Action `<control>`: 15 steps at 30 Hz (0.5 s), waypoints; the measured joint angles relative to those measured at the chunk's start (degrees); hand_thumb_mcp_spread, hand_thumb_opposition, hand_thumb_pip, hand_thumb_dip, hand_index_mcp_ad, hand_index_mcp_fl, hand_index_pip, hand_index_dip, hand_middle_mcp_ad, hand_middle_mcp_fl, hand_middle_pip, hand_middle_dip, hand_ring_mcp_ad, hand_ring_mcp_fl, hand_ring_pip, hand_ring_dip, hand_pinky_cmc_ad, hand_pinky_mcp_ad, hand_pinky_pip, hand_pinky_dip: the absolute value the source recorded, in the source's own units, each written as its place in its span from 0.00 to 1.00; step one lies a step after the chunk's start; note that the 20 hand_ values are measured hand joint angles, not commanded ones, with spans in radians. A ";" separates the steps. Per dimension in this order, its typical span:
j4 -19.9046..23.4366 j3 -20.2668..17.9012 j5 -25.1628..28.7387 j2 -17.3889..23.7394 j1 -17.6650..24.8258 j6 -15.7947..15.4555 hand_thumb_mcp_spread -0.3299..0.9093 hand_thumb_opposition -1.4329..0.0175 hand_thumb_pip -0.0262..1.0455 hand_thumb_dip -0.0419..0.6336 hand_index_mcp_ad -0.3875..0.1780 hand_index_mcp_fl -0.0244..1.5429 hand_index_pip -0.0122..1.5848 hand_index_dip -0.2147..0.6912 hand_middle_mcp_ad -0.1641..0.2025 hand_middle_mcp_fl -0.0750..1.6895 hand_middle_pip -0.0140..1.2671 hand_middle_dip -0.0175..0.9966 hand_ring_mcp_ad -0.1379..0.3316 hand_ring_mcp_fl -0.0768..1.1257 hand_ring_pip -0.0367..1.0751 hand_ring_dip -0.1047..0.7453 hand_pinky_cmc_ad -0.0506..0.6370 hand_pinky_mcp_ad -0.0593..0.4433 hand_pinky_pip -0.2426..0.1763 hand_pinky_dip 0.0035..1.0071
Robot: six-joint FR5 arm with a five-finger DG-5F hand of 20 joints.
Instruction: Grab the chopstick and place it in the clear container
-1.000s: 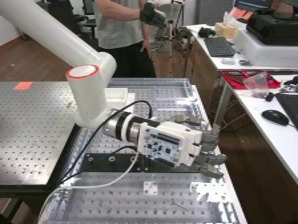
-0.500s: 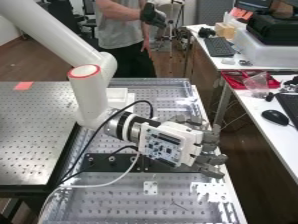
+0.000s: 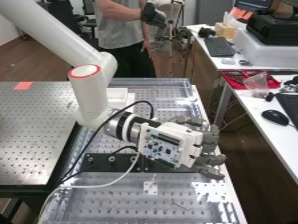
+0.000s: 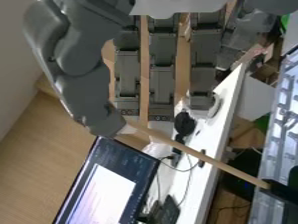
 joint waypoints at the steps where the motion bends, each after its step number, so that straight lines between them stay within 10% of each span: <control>1: 0.00 0.05 0.05 -0.03 0.00 -0.09 0.69 0.41 0.64 0.56 0.59 0.27 0.86 0.26 0.68 0.40 0.70 0.65 0.71 0.56 0.13 0.72 0.50 0.43 0.54 0.17; 15: 1.18 0.25 1.82 -0.18 0.25 -0.97 0.74 0.33 0.57 0.53 0.55 0.38 0.92 0.25 0.66 0.50 0.69 0.66 0.67 0.65 0.12 0.77 0.57 0.44 0.58 0.18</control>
